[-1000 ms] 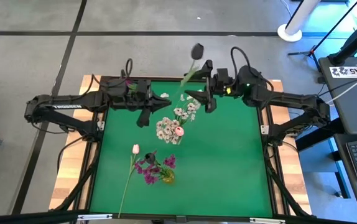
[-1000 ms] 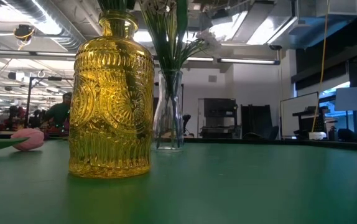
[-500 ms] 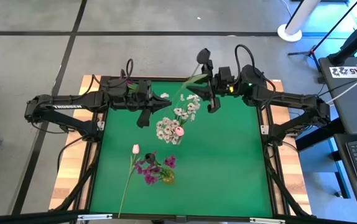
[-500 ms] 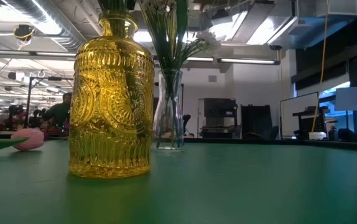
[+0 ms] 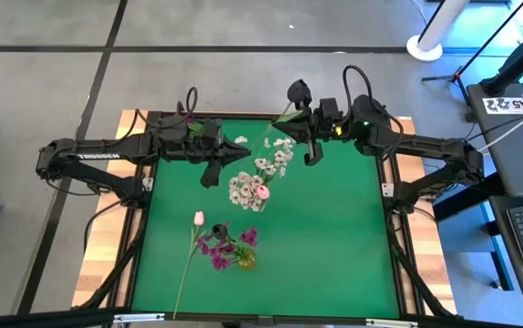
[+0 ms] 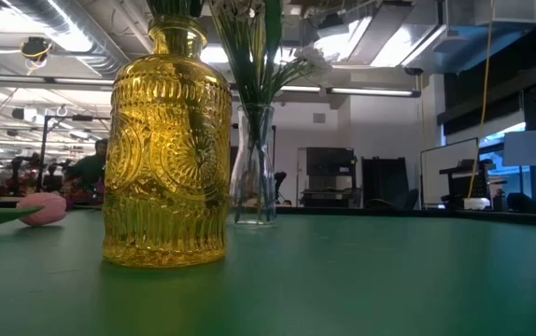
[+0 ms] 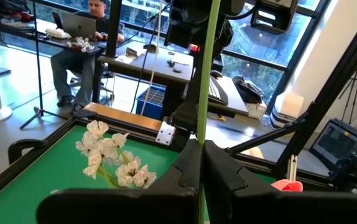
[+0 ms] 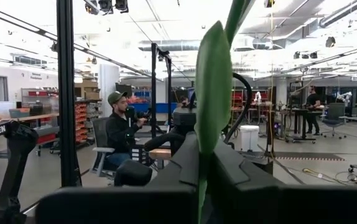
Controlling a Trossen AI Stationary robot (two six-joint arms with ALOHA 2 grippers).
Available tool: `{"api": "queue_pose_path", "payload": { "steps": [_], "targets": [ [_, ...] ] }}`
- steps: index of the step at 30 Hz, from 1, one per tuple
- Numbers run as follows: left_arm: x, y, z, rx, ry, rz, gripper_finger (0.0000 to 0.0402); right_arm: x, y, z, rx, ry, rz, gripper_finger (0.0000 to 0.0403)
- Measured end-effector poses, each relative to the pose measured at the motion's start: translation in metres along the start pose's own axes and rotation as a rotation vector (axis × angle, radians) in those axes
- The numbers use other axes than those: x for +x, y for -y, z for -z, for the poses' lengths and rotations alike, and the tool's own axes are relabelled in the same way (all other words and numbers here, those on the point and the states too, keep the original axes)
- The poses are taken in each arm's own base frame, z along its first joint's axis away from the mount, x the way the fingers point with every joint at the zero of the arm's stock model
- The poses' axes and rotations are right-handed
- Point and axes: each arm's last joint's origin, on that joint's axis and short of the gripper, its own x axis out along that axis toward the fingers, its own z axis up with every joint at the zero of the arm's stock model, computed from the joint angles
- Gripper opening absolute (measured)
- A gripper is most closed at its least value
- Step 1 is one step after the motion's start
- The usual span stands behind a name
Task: Sort flowers into vase by color
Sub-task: Put the black flower into the yellow vase
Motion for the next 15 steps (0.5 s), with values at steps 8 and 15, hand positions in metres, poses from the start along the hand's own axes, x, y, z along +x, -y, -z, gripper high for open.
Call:
{"api": "queue_pose_path", "payload": {
  "steps": [8, 15],
  "targets": [
    [-0.013, 0.002, -0.007, 0.027, 0.027, 0.001, 0.0063, -0.001, -0.002, 0.000, 0.034, -0.012, -0.046, 0.0008],
    [-0.061, 0.009, -0.030, 0.053, 0.164, -0.011, 0.0131, -0.001, -0.014, -0.024, 0.083, -0.016, -0.152, 0.0005]
  ]
}}
